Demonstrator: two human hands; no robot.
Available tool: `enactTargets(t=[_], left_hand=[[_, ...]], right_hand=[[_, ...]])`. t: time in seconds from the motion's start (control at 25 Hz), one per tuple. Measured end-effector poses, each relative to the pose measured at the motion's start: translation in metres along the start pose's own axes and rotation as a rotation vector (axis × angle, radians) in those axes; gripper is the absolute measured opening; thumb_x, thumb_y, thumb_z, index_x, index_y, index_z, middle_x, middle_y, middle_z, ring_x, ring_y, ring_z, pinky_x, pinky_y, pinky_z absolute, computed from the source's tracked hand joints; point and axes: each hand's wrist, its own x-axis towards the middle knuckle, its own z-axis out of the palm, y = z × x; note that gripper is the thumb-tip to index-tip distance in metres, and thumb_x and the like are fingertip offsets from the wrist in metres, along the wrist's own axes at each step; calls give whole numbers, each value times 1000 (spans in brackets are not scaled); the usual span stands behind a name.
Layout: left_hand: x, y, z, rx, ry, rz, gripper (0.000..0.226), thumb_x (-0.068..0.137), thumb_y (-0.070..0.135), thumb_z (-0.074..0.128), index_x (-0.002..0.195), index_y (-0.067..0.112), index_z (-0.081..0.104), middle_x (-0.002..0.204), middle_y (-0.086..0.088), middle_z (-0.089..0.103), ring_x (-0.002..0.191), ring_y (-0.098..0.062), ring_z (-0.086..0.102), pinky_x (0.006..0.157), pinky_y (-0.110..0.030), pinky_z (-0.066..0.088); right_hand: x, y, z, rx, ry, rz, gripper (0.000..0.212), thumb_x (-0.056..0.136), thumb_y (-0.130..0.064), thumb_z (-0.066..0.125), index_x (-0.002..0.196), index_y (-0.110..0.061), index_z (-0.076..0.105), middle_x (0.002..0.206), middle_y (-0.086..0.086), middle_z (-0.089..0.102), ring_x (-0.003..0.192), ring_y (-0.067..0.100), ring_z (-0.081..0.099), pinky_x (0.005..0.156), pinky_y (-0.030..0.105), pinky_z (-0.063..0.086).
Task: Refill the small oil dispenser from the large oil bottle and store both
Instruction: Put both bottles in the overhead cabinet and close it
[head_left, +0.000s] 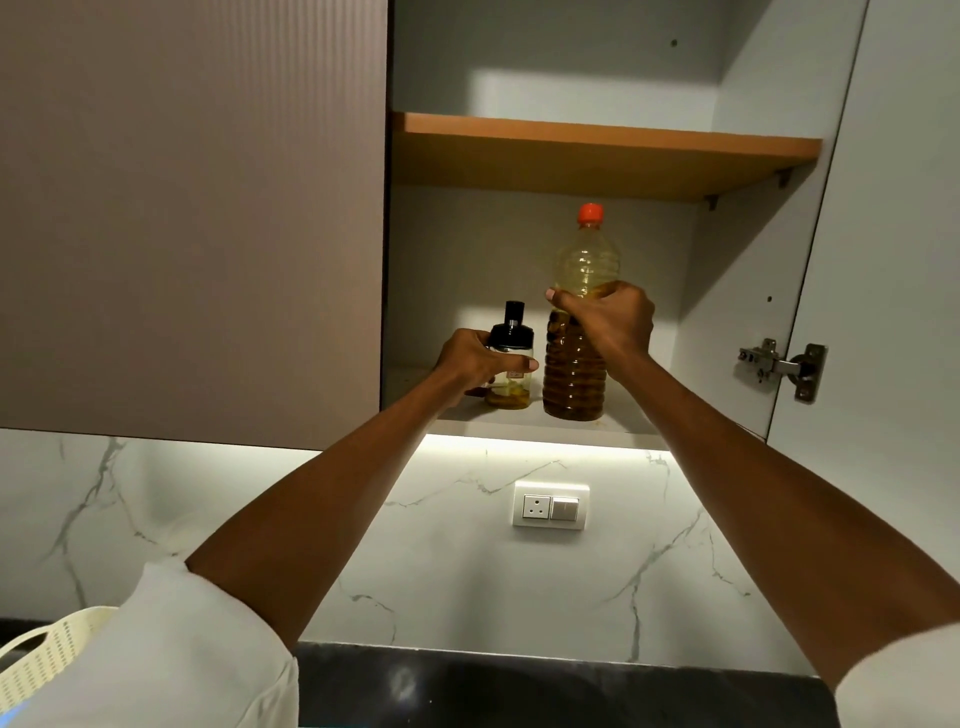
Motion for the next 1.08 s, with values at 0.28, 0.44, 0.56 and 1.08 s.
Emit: enactTargets(t=[0.28,0.44,0.56,1.08], left_hand=[[-3,-8,0,-71,5,-22,56,78,39,93,117,5,74,111,-10,78,106,-30,76,93,-38,64],[-16,-20,5,-83,106,-23,81,81,44,90,140,2,55,127,-9,68,119,-31,67,105,-48,58],[-18,-22,6,-65,181,-21,91,78,39,93,150,8,48,134,-13,66,121,-33,65,105,-51,57],[28,-26,19,94,195,-52,53,82,27,92,123,6,66,128,-15,72,118,-35,69,105,-51,58]], right_hand=[[-15,-1,-11,96,-120,41,61,70,-62,91,110,-20,73,97,-5,78,89,17,77,78,32,63],[-51,14,-40,21,-214,6,75,81,-50,89,141,-14,62,131,5,72,121,26,69,90,29,53],[-69,28,-48,-66,-243,-8,76,82,-41,90,144,-9,61,136,10,71,123,26,68,99,33,51],[-20,44,-7,-264,-198,28,56,76,-50,92,112,-11,75,102,4,78,92,22,74,74,29,51]])
